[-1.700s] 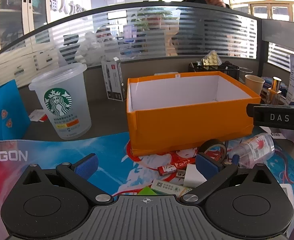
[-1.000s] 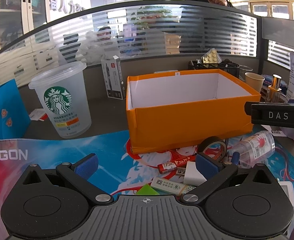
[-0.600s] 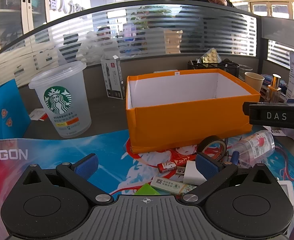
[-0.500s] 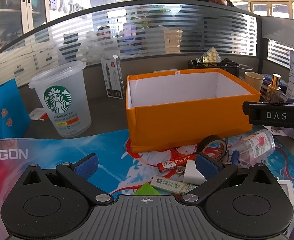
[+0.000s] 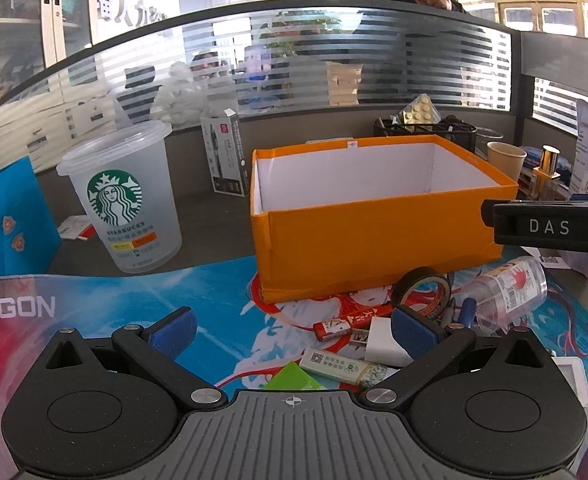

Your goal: Organize rigid objects

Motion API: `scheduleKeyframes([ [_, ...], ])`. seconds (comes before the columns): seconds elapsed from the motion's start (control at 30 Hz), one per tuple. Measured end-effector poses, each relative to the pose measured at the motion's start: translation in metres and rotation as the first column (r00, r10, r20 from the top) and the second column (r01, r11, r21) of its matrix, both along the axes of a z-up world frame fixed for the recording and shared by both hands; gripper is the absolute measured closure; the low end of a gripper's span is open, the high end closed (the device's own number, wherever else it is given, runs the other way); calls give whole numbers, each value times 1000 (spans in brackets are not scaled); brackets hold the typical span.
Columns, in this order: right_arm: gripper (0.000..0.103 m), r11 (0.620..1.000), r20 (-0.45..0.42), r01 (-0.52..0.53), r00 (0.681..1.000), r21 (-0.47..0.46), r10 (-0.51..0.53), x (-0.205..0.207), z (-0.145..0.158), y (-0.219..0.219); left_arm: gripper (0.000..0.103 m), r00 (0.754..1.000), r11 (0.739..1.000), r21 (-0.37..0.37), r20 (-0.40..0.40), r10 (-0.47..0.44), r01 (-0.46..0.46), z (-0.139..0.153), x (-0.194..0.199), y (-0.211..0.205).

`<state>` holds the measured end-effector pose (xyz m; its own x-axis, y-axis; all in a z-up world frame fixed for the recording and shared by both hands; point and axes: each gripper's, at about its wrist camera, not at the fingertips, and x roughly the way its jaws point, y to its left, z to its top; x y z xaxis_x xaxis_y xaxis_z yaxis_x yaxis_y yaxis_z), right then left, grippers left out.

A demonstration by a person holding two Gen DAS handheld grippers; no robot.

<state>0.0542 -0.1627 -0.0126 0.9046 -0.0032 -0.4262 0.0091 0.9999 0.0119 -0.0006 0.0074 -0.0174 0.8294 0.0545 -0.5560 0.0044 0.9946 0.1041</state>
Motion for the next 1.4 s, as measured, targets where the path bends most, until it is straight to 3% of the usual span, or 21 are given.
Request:
scheduleKeyframes([
  [0.33, 0, 1000, 9, -26, 1000, -3, 26, -3, -1, -1, 0, 1000, 1000, -2, -1, -12, 12, -3, -10, -1],
  [0.6, 0, 989, 37, -148, 988, -12, 148, -23, -9, -15, 0, 997, 998, -19, -36, -64, 64, -13, -18, -2],
  [0.73, 0, 951, 43, -308, 950, -32, 309, -48, -21, -33, 0, 996, 998, -12, -48, -68, 68, -18, -30, 13],
  [0.83, 0, 896, 18, -439, 897, -68, 441, -70, -34, -47, 0, 998, 1000, -17, -58, -24, 23, -21, -38, 29],
  [0.93, 0, 840, 10, -535, 843, -91, 538, -89, -45, -58, 0, 996, 999, -20, -79, -52, 51, -24, -43, 27],
  [1.03, 0, 819, 5, -561, 824, -120, 566, -94, -54, -61, 0, 990, 996, -14, -110, -88, 87, -31, -38, 17],
  [1.13, 0, 812, -6, -577, 815, -84, 579, -88, -60, -65, 0, 984, 994, -37, -144, -109, 104, -41, -27, 7],
  [1.33, 3, 757, -85, -651, 759, -53, 646, -73, -74, -70, 0, 971, 991, -71, -207, -122, 110, -54, -12, -10],
  [1.4, 15, 757, -111, -652, 757, -48, 644, -69, -78, -70, 0, 965, 991, -64, -230, -129, 117, -58, -8, -15],
])
